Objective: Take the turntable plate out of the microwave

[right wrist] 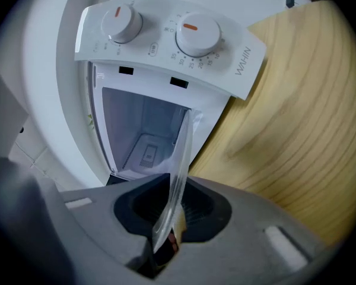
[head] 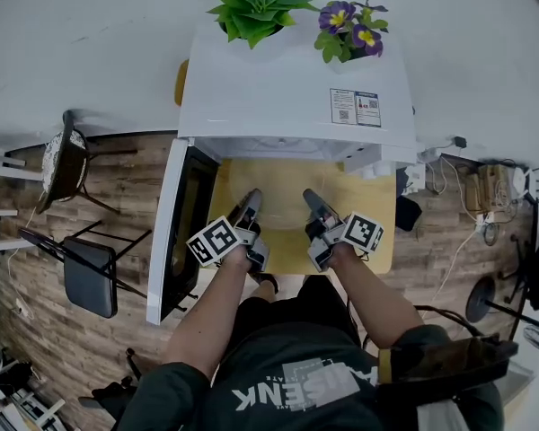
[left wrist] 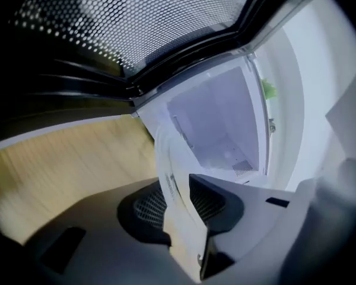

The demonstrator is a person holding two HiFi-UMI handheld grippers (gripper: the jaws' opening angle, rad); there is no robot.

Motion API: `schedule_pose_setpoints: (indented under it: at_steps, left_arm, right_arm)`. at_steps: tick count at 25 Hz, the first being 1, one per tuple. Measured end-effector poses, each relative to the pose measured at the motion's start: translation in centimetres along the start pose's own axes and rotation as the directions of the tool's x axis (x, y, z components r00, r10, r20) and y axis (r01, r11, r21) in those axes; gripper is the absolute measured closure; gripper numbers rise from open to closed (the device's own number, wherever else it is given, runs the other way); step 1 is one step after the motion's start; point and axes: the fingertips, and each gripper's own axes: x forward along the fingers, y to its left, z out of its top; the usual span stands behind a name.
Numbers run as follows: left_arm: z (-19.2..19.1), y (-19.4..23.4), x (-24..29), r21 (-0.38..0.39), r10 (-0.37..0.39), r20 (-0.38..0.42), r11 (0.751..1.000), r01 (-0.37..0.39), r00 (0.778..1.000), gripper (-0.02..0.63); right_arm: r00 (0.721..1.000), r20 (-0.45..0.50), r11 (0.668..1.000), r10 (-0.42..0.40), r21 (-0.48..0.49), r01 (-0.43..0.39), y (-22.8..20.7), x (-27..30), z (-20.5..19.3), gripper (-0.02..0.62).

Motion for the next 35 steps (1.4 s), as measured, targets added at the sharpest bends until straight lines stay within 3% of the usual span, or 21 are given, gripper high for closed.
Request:
schedule_pose_setpoints:
  at_steps: [3,6,12,16,19,23,27,35]
  left_arm:
    - [-0.6,-0.4,-0.9,0.036,0.005,-0.002,0.999,-0.005,1.000,0.497]
    - [-1.0,-0.7,-1.9,0.022,-0.012,0.001,1.000,0.012,1.000,0.497]
    - [-1.8,-0.8,-3.7,0.020,-0.026,-0.018,0.999,0.026,1.000,0.495]
    - [-1.7,-1.6,-4.3,0.067,-0.044,-0.039,0.997,0.047,0.998,0.494]
    - [-1.9,-2.5,-4.6,0.087,-0.069,-0.059,0.993,0.074,0.996,0.491]
    - [-2.2,-3.7,-5.6,0.096,-0.090,-0.045,0.991,0.094,0.995,0.491]
    - [-2.3,-5.5,-6.9,0.165,-0.091,0.002,0.982,0.089,0.996,0.491]
    - [-5.3,-10.0,-10.0,0.185,-0.070,0.123,0.982,0.046,0.990,0.491]
  right_arm:
    - [0.999,-0.014,0.998,-0.039,-0.043,0.038,-0.3,-1.0,-0.3,0.537]
    - [0.999,-0.015,0.999,0.034,-0.027,-0.034,1.8,-0.8,-1.0,0.536]
    - [0.998,-0.021,0.994,-0.064,-0.093,0.062,0.9,-2.4,-2.3,0.534]
    - [1.000,0.002,0.998,0.025,-0.061,-0.025,3.3,-2.5,-2.9,0.531]
    - [0.999,0.002,0.993,-0.036,-0.117,0.036,2.9,-3.6,-2.7,0.529]
    - [0.997,0.002,0.995,0.081,-0.058,-0.080,6.0,-3.5,-3.1,0.528]
    - [0.994,-0.052,0.991,0.093,-0.093,-0.097,6.6,-5.0,-3.0,0.526]
    - [0.961,-0.195,0.977,0.196,-0.047,-0.209,10.3,-8.2,-2.7,0.525]
